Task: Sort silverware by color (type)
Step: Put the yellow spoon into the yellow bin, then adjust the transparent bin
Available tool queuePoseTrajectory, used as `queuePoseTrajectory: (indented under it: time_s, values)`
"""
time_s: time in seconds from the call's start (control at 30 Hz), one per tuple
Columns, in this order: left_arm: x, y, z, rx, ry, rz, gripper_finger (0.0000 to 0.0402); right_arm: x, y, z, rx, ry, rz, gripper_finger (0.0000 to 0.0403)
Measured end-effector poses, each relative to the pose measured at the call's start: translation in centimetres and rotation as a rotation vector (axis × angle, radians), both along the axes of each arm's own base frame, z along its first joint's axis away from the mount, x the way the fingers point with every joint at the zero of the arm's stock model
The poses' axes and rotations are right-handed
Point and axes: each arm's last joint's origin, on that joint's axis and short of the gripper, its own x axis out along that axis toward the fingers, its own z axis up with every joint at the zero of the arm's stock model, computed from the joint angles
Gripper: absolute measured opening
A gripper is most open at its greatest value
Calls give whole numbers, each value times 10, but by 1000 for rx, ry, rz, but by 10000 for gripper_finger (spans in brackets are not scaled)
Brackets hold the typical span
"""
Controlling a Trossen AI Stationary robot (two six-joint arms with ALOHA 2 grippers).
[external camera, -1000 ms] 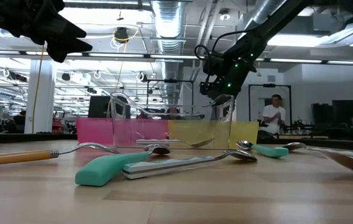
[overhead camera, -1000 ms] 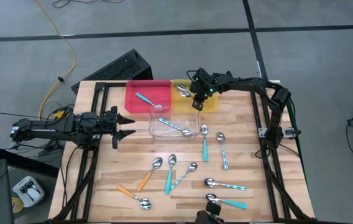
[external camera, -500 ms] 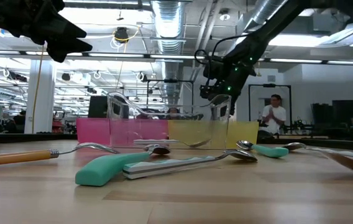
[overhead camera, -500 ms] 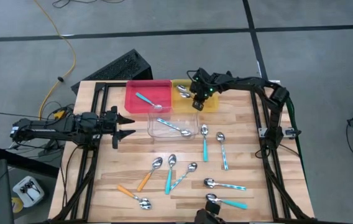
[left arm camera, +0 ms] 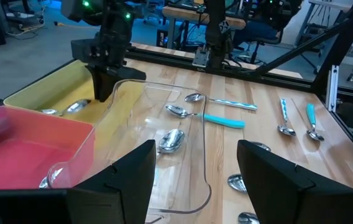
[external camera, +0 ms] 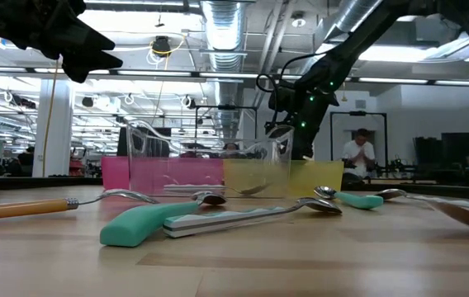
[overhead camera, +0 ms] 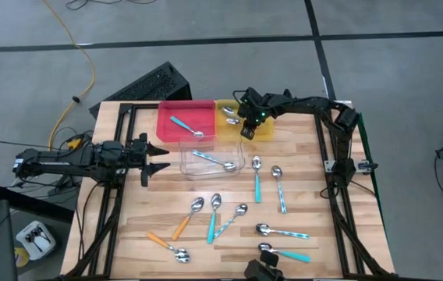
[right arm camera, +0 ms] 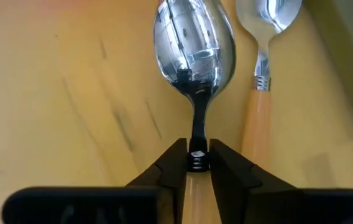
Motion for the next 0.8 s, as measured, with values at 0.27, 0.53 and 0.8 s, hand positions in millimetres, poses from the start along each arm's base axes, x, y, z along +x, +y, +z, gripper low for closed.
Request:
queuePoseTrajectory:
  time_s: [0.27,0.53,0.8]
  values:
    - [0,0,0,-1,0,0,210,-2,1,10,-24,-12,11,138]
    - [0,0,0,-55,-5,13,210,-15,12,69,-114,-130,14,149]
    - [6,-2,-15,-162,102,32,210,-35,61,149,-186,-322,38,139]
